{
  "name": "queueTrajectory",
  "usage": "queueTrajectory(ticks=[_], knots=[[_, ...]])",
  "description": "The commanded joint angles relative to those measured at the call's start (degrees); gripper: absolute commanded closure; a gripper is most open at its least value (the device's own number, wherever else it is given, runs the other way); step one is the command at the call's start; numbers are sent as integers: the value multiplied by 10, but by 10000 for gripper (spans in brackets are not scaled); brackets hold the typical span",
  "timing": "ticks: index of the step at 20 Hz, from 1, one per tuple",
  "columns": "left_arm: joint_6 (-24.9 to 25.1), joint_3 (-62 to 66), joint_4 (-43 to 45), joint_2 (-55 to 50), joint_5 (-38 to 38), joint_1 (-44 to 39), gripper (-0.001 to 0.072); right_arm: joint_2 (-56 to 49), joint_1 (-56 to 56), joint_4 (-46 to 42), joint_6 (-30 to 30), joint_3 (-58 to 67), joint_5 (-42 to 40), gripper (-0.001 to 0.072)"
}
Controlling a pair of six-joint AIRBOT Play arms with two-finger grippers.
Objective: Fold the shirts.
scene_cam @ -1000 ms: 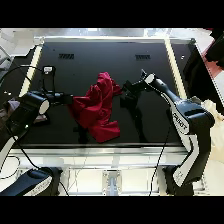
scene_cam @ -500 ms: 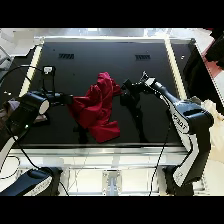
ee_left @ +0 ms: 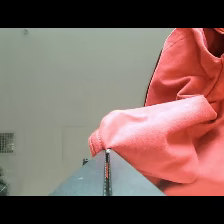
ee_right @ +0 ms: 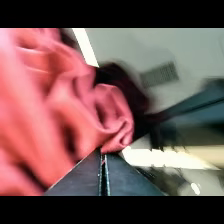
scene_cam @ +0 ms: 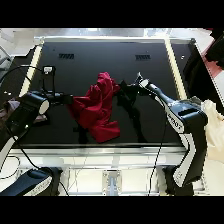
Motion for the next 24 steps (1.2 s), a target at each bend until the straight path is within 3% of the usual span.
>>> queueTrajectory(ticks=[1,5,11,15,19,24], knots=[[0,3,51,3,15,1,694,11,-9,-1,-39,52,5,696],[0,44,142,43,17,1,694,63,-43,-110,-39,153,90,698],[-1,119,154,164,-12,22,695,258,-66,-313,-58,213,282,698],[1,205,154,203,-103,44,695,426,-66,-323,-105,213,363,698],[59,287,174,204,-150,44,695,568,-66,-357,-114,213,368,698],[101,303,179,133,-150,44,697,608,-66,-342,-114,209,408,698]])
